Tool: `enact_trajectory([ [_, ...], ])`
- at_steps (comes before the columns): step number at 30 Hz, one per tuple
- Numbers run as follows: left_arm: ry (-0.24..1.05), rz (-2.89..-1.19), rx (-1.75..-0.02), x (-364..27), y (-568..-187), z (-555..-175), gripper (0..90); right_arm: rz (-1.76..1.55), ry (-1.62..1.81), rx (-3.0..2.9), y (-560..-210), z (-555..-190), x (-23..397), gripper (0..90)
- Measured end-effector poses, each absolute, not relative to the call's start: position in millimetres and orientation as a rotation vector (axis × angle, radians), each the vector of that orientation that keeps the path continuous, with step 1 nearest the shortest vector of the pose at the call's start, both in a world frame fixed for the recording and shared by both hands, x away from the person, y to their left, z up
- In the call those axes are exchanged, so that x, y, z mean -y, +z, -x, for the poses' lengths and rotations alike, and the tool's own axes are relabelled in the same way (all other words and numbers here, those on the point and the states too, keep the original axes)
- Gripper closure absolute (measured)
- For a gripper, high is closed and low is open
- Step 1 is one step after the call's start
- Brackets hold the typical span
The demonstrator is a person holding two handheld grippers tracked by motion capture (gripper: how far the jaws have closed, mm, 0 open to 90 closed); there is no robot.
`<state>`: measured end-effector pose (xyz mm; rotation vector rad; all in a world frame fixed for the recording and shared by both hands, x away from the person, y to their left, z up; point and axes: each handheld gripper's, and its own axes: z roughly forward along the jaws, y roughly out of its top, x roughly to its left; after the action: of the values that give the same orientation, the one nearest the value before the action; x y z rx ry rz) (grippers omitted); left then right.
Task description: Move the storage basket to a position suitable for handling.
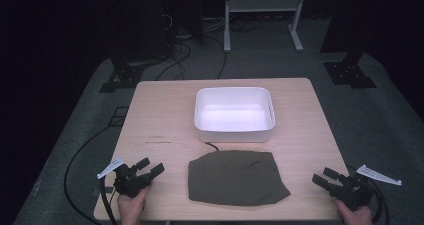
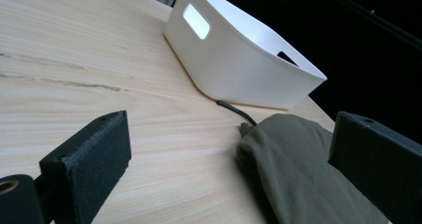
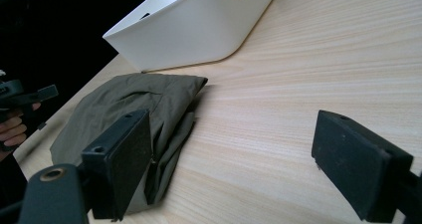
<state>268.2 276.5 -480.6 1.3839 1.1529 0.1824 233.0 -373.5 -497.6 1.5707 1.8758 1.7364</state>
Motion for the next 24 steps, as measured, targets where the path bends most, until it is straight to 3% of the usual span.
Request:
enact_trajectory([
  [24,0.116,-1.464,-1.149,-245.6,-485.6,-270.0,2.2,-1.567,1.760,-1.908,-490.3,-236.9,354.6,15.2],
])
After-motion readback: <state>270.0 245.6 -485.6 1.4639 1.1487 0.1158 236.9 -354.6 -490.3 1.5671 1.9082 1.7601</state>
